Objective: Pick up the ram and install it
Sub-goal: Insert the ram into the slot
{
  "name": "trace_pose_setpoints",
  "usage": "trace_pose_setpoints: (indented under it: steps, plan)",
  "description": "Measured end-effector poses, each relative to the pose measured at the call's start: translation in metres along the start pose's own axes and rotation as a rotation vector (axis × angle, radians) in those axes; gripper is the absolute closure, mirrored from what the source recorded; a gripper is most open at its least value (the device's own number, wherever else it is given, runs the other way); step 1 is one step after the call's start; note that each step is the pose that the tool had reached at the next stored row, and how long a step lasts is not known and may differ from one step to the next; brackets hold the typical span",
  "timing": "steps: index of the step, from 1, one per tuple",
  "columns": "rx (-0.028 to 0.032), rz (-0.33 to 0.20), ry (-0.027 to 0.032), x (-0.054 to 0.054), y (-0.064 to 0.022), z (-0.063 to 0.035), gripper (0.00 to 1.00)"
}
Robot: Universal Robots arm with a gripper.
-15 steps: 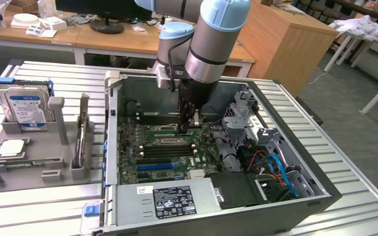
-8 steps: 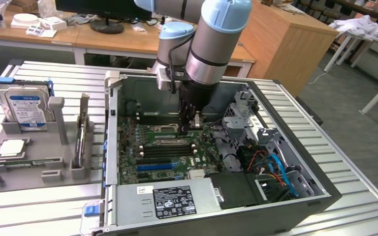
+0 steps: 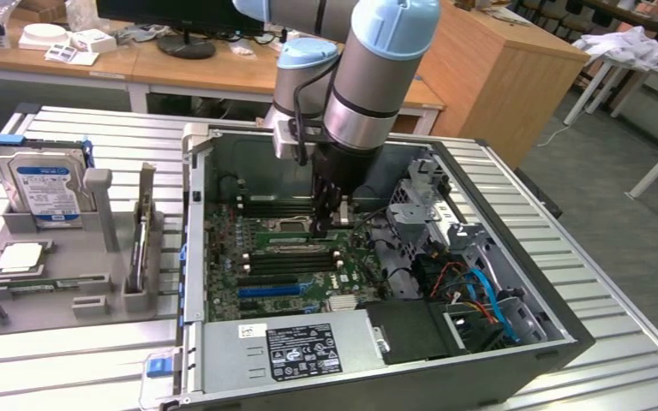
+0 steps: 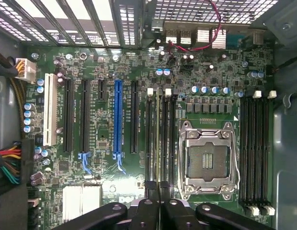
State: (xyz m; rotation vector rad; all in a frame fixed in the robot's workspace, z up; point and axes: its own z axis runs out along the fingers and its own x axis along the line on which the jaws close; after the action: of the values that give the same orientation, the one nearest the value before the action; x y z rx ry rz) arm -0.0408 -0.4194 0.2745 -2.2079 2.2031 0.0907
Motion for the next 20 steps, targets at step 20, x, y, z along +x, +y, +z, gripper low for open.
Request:
trace_pose_setpoints:
  steps: [20]
  plan:
    - [0.0006,0.0,-0.0007,0.0006,-0.0003,0.0091,0.88]
